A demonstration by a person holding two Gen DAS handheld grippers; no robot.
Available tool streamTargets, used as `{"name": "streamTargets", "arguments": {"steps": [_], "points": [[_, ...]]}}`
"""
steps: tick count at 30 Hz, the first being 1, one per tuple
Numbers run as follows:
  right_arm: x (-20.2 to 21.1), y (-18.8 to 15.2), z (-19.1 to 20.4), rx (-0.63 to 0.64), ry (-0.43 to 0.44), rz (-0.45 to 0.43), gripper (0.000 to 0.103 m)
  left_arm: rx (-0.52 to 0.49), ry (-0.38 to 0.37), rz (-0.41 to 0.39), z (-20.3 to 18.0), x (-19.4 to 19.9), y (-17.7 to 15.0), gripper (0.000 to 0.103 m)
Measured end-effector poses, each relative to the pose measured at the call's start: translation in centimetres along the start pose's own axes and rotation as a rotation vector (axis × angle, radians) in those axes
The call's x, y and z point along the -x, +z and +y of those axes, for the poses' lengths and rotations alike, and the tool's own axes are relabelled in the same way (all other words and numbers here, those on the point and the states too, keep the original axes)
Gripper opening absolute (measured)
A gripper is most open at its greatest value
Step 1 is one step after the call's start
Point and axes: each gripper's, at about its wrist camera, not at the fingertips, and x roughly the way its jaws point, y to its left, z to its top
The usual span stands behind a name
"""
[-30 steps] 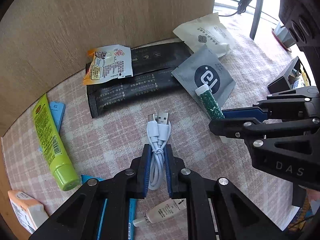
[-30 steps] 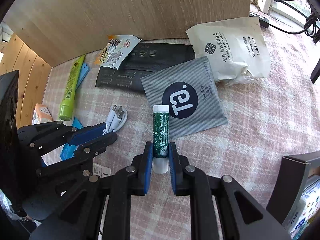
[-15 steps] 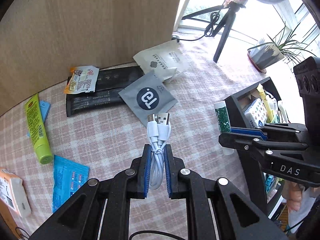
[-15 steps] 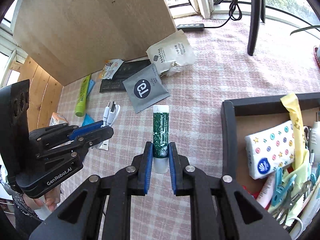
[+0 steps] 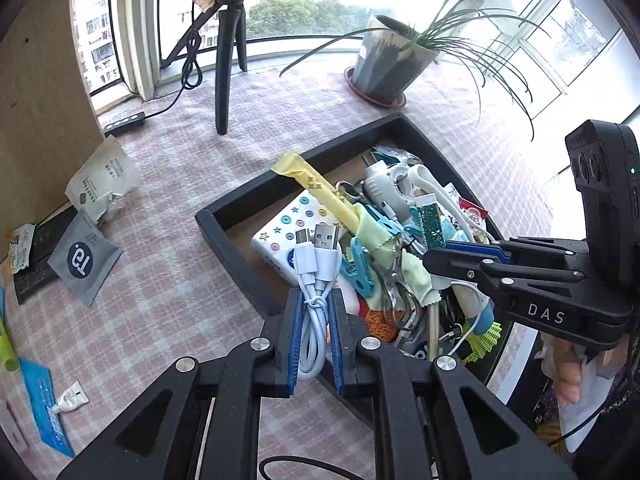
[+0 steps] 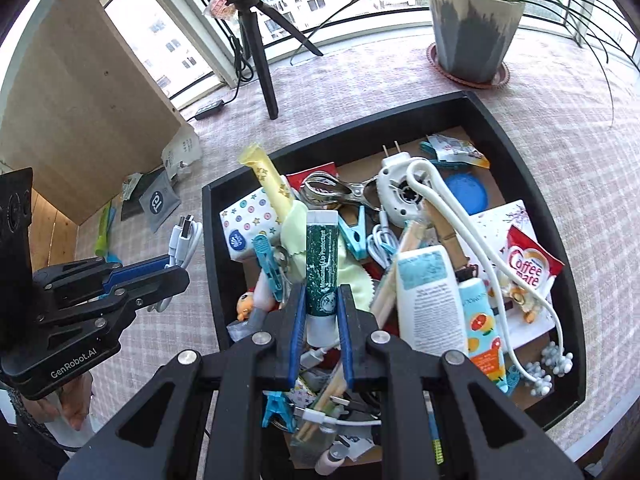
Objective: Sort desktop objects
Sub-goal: 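Carry the lip balm and cable over the black tray and release both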
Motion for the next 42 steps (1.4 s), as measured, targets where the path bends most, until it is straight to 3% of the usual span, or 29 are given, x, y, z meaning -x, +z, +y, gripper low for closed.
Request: {"name": "streamTargets", "arguments": {"steps": [5,11,23,33,42], "points": [[1.9,-2.0,-4.4,-0.064,-0.051,-0.008,0.016,-0.065,-0.053,0.028,-5.5,-1.5,0.6,0.012],[2.9,-3.1,-6.9,-0.112,-0.074,-0.018,0.016,-0.125,-0.078,0.047,-9.9,-2.5,0.7,0.012],[2.9,-3.2,-6.8,-0.121,-0.067,-0.018,0.016,-0.139,-0.072,0.063,-11.3,-2.9,0.4,0.011],[1.9,-1.6,-2.7,-0.057,-0.03,-0.012,0.016,-0.081,-0.045,0.042,-7.7,-1.7,0.5,0.011],[-1.5,2.5,6.6,0.082,0.058,0.012,0.016,0.07,0.026,0.003,1.8,0.9,0.6,0.011]]}}
